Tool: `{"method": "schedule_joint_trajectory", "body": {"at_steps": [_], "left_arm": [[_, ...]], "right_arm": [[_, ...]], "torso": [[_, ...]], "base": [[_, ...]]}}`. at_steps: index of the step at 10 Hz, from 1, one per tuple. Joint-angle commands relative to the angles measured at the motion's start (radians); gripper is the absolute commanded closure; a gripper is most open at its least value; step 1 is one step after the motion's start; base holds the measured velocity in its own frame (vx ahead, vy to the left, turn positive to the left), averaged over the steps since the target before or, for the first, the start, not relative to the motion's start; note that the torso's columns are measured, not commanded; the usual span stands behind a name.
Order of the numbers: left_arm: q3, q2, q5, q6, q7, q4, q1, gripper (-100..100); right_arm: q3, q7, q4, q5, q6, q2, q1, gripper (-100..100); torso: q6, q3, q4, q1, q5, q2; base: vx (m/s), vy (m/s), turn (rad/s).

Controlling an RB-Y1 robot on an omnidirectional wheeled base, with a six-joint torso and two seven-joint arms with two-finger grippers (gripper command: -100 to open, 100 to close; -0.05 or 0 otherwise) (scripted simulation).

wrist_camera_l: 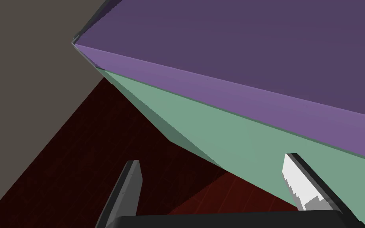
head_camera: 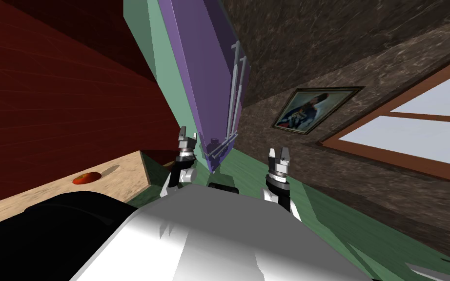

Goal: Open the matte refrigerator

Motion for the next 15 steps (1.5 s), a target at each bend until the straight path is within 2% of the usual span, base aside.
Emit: {"method": "schedule_joint_trajectory", "body": {"at_steps": [1,9,10,12,15], "left_arm": [[0.0,0.0,0.0,0.0,0.0,0.0,0.0,0],[0.0,0.0,0.0,0.0,0.0,0.0,0.0,0],[0.002,0.046,0.004,-0.005,0.004,0.01,-0.002,-100],[0.005,0.104,0.013,-0.016,0.013,0.034,-0.006,-100],[0.014,0.165,0.034,-0.041,0.035,0.091,-0.015,-100]], "right_arm": [[0.0,0.0,0.0,0.0,0.0,0.0,0.0,0],[0.0,0.0,0.0,0.0,0.0,0.0,0.0,0],[0.0,0.0,0.0,0.0,0.0,0.0,0.0,0],[0.0,0.0,0.0,0.0,0.0,0.0,0.0,0],[0.0,0.0,0.0,0.0,0.0,0.0,0.0,0]], "torso": [[0.0,-0.082,0.041,0.0,0.0,0.04],[0.0,-1.234,0.617,0.0,0.0,0.618],[0.0,-1.382,0.691,0.0,0.0,0.691],[0.0,-1.472,0.733,-0.001,0.0,0.732],[0.0,-1.477,0.737,-0.001,0.0,0.736]], "base": [[0.0,0.0,0.0],[0.0,0.0,0.0],[0.027,-0.015,0.007],[0.066,-0.038,0.012],[0.11,-0.07,0.018]]}}
